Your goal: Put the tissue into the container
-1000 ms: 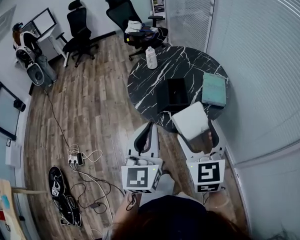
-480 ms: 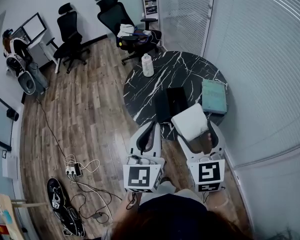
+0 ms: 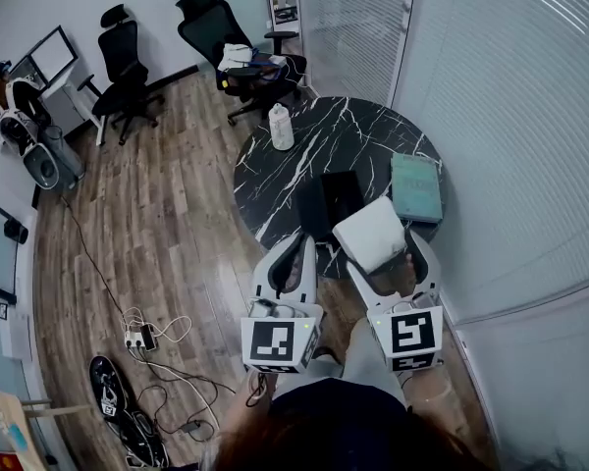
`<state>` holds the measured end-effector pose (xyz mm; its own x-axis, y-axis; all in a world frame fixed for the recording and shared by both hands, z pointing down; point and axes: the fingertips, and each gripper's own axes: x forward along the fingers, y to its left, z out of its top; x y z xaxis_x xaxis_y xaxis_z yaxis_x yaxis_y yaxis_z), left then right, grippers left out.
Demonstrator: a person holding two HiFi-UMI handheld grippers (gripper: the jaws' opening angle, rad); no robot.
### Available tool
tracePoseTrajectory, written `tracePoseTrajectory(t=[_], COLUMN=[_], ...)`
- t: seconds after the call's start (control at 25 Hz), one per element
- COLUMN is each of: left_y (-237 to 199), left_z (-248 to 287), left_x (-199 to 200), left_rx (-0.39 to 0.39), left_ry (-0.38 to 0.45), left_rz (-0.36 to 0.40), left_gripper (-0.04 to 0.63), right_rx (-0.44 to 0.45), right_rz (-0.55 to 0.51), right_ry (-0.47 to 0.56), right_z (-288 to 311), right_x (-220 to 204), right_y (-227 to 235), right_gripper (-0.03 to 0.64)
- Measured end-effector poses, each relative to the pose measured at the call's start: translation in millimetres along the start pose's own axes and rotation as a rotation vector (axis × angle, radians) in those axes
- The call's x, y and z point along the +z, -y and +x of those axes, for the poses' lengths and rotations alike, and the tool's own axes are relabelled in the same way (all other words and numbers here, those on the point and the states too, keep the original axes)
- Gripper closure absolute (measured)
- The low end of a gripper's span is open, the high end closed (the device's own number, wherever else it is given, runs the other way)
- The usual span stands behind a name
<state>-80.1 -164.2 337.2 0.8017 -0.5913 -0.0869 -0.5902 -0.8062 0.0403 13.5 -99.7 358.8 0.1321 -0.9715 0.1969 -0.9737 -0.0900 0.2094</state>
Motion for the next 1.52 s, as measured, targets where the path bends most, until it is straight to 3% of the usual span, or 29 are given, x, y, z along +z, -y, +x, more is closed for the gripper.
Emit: tracePoseTrajectory(t=[0.36, 1.08, 1.52], left_y=[-3.9, -10.0, -24.1], left_z=[25.4, 108.0, 133.5], left_x=[-7.5, -11.1, -16.3], left_rx=[0.03, 0.167, 0.247], left_ry=[-0.003, 0.001, -0.003], left_rz=[0.004, 0.014, 0.018], left_gripper=[0.56, 0.56, 0.56], right_rx=[0.055, 0.268, 0.429], right_rz=[-0.018, -0.124, -0.255], right_ry=[0.004, -0.011, -0.038], right_z=[26.3, 95.9, 129.1], right_x=[-6.9, -22.6, -45.3], right_y=[14.9, 63.9, 64.9], right_gripper=[0.195, 0.196, 0.196])
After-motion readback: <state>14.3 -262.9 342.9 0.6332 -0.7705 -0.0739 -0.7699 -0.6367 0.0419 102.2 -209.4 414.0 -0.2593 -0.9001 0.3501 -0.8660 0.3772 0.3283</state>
